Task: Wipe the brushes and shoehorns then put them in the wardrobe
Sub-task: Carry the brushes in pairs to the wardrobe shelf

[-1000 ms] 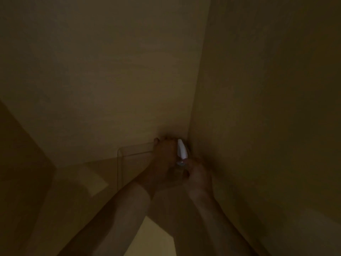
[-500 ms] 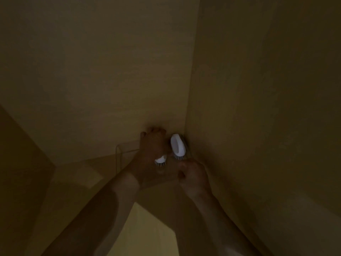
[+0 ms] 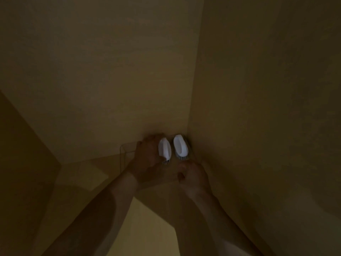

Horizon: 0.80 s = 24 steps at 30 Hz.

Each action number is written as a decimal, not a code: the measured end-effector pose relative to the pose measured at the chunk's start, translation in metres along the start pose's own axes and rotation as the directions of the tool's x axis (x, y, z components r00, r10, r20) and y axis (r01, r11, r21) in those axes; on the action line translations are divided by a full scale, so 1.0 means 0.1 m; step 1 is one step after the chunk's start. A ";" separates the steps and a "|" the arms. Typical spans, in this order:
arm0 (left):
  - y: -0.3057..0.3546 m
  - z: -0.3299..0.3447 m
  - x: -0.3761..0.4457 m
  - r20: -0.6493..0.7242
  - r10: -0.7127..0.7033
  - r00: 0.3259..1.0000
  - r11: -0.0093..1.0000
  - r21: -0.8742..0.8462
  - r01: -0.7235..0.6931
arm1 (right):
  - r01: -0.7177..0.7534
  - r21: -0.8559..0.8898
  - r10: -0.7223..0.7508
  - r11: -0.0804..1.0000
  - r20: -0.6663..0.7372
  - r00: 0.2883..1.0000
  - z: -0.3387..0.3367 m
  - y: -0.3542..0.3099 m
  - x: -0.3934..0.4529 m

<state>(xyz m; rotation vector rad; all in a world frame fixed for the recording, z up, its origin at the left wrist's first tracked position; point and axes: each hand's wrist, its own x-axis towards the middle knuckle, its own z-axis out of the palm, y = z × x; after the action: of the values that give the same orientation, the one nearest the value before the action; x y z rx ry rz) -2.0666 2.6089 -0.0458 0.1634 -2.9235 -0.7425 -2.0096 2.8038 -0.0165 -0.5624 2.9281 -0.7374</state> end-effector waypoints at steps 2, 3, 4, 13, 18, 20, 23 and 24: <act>0.00 0.03 0.01 0.017 0.028 0.999 0.997 0.070 -0.029 | -0.012 0.012 0.012 1.000 0.003 1.000 0.00 0.00 0.00; 0.01 0.05 0.02 0.012 0.032 0.999 0.994 0.108 -0.033 | -0.019 0.026 0.019 0.999 -0.001 1.000 -0.01 0.01 0.00; 0.01 0.06 0.02 -0.008 0.032 0.999 0.990 0.135 -0.030 | -0.028 0.037 0.028 0.999 -0.004 1.000 -0.01 0.01 0.00; 0.14 0.00 0.04 0.005 -0.028 1.000 0.979 0.203 0.026 | -0.044 0.066 0.044 0.997 0.002 0.999 -0.04 0.00 0.00; 0.17 -0.01 0.00 0.020 -0.056 0.998 0.977 0.208 0.050 | -0.044 0.044 0.043 0.998 0.026 0.999 -0.05 0.00 0.00; 0.18 -0.01 -0.01 0.012 -0.054 0.998 0.979 0.199 0.050 | -0.043 0.040 0.042 0.998 0.032 0.999 -0.05 -0.01 0.01; 0.17 -0.02 -0.06 -0.006 -0.045 0.999 0.984 0.172 0.046 | -0.063 0.052 0.061 0.997 0.042 0.997 -0.05 -0.01 0.01; 0.17 -0.03 -0.07 -0.014 -0.043 0.999 0.985 0.166 0.044 | -0.074 0.058 0.072 0.996 0.045 0.996 -0.05 0.00 0.01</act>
<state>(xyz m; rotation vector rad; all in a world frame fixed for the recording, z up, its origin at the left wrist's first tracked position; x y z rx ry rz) -2.0602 2.6235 -0.0354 0.2461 -2.9793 -0.5007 -2.0116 2.8055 -0.0115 -0.4577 2.8598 -0.7906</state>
